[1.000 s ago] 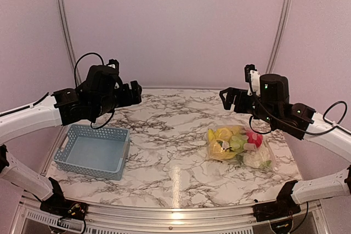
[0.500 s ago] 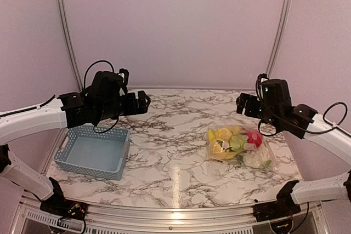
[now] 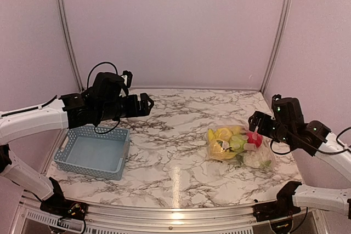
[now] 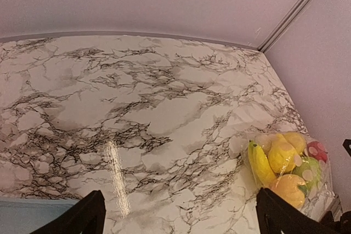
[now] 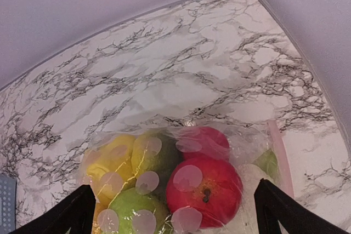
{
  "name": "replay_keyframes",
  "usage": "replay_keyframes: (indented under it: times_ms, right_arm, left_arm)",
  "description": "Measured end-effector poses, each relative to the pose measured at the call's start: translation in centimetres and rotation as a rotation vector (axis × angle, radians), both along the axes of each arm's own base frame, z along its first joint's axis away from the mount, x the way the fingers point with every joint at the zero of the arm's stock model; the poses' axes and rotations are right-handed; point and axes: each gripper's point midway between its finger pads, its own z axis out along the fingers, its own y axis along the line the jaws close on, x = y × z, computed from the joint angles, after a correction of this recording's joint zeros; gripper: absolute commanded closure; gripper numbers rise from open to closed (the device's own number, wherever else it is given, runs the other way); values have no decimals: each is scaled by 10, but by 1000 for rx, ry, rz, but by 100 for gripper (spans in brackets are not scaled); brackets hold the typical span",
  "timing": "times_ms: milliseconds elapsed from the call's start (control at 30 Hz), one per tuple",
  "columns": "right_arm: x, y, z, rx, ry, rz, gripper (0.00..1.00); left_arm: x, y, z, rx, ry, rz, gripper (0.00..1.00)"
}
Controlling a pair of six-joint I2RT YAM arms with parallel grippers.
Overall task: Open the zip-top bag and remove the fake food
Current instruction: Move the zipper food storage bag to the center of the board.
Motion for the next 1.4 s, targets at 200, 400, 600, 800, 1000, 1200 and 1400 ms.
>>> replay_keyframes:
  times_ms: [200,400,600,800,1000,1200,1400]
  right_arm:
    - [-14,-2,-23,35,60,-1,1]
    - [-19,7,-42,62,118,38,1]
    - [-25,21,-62,102,179,102,1]
    - [-28,41,-64,189,180,156,1]
    - [-25,92,-64,275,181,268,1]
    - [-9,147,-74,314,217,351,1]
    - [17,210,-35,369,148,458,1]
  left_arm:
    - [-2,-1,-8,2,11,-12,1]
    - [-5,-3,-11,0,20,-29,1]
    - [-8,-1,-10,-3,15,-38,1]
    - [-11,1,-9,-14,7,-41,1]
    - [-13,4,-8,-17,4,-41,1]
    - [-14,6,-3,-26,-6,-38,1]
    - [-15,8,0,-34,-8,-35,1]
